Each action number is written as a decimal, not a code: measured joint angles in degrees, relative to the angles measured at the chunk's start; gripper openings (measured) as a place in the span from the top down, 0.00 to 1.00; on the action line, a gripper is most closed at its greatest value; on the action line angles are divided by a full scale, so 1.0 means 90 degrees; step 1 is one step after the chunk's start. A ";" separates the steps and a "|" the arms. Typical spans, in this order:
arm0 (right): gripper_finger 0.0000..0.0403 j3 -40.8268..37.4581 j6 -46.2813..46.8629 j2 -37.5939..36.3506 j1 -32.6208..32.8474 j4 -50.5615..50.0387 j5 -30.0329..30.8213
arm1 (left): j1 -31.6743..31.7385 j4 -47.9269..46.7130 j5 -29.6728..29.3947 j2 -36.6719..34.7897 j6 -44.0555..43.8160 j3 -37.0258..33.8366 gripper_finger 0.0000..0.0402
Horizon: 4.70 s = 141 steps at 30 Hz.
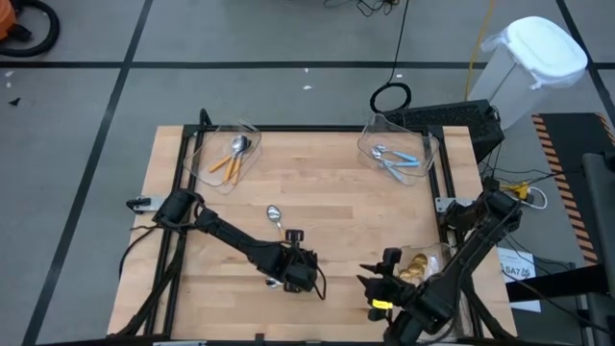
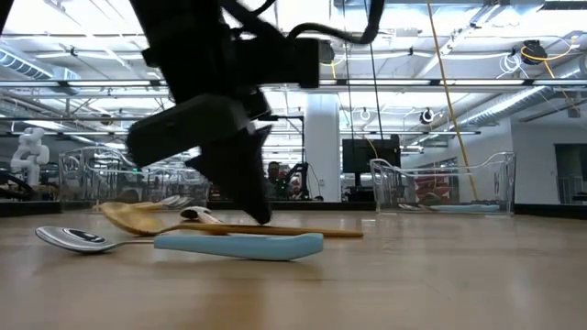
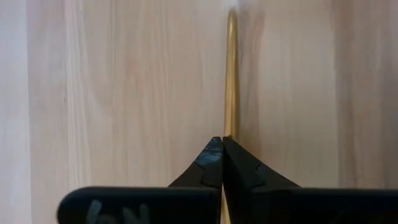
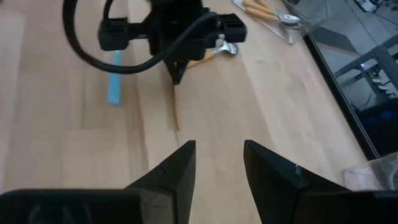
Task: Sort silverware by color (type)
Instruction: Put the gold spoon into the bottom transparent bin
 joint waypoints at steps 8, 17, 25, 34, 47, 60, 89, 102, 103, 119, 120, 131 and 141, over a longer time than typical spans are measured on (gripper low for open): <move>0.67 0.0000 -0.0163 0.0005 -0.0076 0.0029 -0.0459 | -0.0143 -0.0704 0.0098 -0.0017 -0.0718 0.0012 0.99; 0.67 -0.0002 -0.0120 0.0005 0.0238 0.0114 -0.0666 | -0.0449 -0.2084 -0.0854 -0.0566 -0.1132 0.0012 0.91; 0.67 -0.0002 -0.0114 0.0007 0.0588 0.0334 -0.0651 | -0.0383 -0.0683 -0.0523 -0.1780 -0.0589 -0.0930 0.73; 0.67 -0.0002 -0.0112 0.0007 0.0890 0.0352 -0.0486 | -0.0297 0.0014 0.0310 -0.1768 -0.0622 -0.1755 0.68; 0.67 -0.0002 0.0104 0.0482 0.1257 0.0458 -0.0163 | -0.0543 0.0309 0.0456 -0.1415 -0.0994 -0.1751 0.68; 0.67 -0.0002 0.0097 0.0583 0.1291 0.0600 0.0017 | -0.0498 0.0031 0.0320 -0.1156 -0.0982 -0.1753 0.68; 0.67 -0.0002 0.0619 0.0578 0.0726 0.0657 -0.0015 | -0.0647 0.0176 -0.0529 -0.0993 -0.0469 -0.0487 0.99; 0.60 -0.0002 -0.0495 0.0578 -0.0208 0.1354 -0.0518 | -0.0632 0.0942 -0.0636 -0.0993 -0.0059 -0.0301 0.99; 0.58 -0.0002 -0.0612 0.0578 -0.0290 0.1418 -0.0522 | -0.0634 0.0942 -0.0634 -0.0991 -0.0061 -0.0301 0.99; 0.54 -0.0002 -0.2553 0.0909 -0.1237 0.2415 -0.1024 | -0.0658 0.1151 -0.0633 -0.0988 -0.0120 -0.0299 0.99; 0.54 -0.0002 -0.2562 0.0914 -0.1286 0.2444 -0.1157 | -0.0658 0.1149 -0.0633 -0.0988 -0.0120 -0.0299 0.99; 0.64 -0.0002 -0.2457 0.0916 -0.1624 0.2532 -0.2061 | -0.0658 0.1107 -0.0633 -0.0988 -0.0129 -0.0299 0.99; 0.95 -0.0002 -0.2521 0.0916 -0.1633 0.2567 -0.2166 | -0.0660 0.1088 -0.0626 -0.0988 -0.0114 -0.0299 0.99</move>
